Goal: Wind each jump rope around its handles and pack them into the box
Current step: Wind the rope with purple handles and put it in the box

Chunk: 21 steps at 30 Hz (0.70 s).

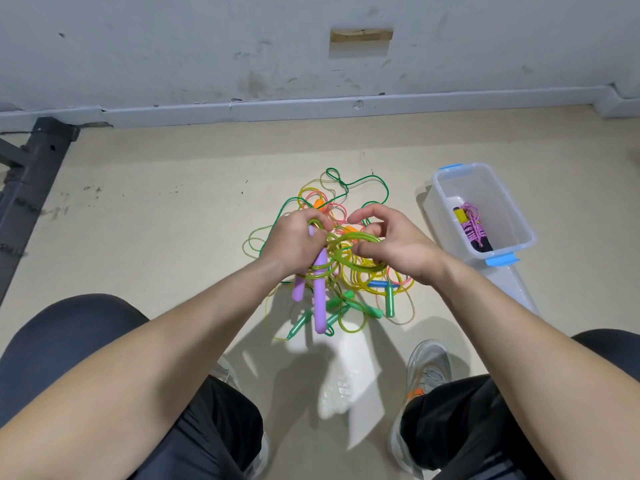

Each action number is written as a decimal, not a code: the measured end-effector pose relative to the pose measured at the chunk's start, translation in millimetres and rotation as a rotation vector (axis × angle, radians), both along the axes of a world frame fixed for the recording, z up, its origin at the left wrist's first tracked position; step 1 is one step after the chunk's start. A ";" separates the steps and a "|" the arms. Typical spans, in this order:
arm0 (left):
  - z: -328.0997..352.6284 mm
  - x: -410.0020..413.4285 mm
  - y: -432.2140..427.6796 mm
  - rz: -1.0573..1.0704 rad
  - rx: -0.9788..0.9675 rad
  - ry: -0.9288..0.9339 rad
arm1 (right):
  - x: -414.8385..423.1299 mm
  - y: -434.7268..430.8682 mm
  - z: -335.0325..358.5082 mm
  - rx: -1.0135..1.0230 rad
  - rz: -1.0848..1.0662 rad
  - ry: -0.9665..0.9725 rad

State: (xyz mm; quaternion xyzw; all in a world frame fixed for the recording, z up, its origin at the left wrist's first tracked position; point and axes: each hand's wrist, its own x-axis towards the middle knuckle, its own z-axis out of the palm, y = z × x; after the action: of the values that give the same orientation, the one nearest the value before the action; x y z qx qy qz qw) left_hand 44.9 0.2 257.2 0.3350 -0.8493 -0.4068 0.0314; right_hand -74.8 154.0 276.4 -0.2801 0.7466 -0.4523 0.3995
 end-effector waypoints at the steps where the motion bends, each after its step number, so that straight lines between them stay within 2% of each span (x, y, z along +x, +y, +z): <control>1: -2.0 0.2 -1.2 -0.013 -0.034 -0.016 | -0.4 0.5 1.0 0.037 0.033 0.045; 5: -2.5 -0.4 -5.7 -0.013 -0.039 -0.005 | -6.6 1.4 8.5 0.012 0.110 0.029; 7: -0.5 -1.6 -8.0 -0.007 -0.029 0.014 | -6.0 1.9 11.9 -0.096 0.044 -0.106; 9: -1.3 -1.2 -10.2 0.000 -0.031 0.010 | -3.0 2.0 13.2 -0.176 -0.023 -0.324; 11: -4.2 0.0 -13.9 0.010 -0.039 -0.004 | -3.1 3.8 12.9 -0.156 -0.025 -0.420; 12: -5.0 0.6 -16.7 0.023 -0.043 -0.008 | -5.2 4.9 13.1 -0.088 -0.011 -0.385; 13: -5.9 1.1 -20.1 0.035 -0.057 -0.017 | -9.1 6.0 12.3 0.028 0.023 -0.267; 15: -6.9 2.1 -25.8 0.049 -0.121 -0.054 | -13.2 7.3 11.0 0.360 0.179 0.183; 16: -7.6 2.9 -27.5 0.060 -0.149 -0.067 | -12.8 7.2 8.9 0.474 0.269 0.375; 17: -9.1 3.9 -28.9 0.075 -0.165 -0.077 | -10.5 6.1 5.7 0.511 0.328 0.477; 19: -11.2 5.8 -31.5 0.099 -0.201 -0.087 | -4.4 5.8 2.6 0.403 0.387 0.408; 21: -11.3 6.2 -38.1 0.139 -0.202 -0.090 | -3.8 7.9 5.6 0.174 0.337 0.129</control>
State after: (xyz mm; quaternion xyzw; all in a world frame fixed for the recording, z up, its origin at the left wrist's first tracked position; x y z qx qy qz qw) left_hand 51.2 -37.9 245.9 0.4062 -0.8612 -0.3005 0.0549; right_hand -78.7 161.9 282.0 -0.3939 0.7494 -0.2940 0.4437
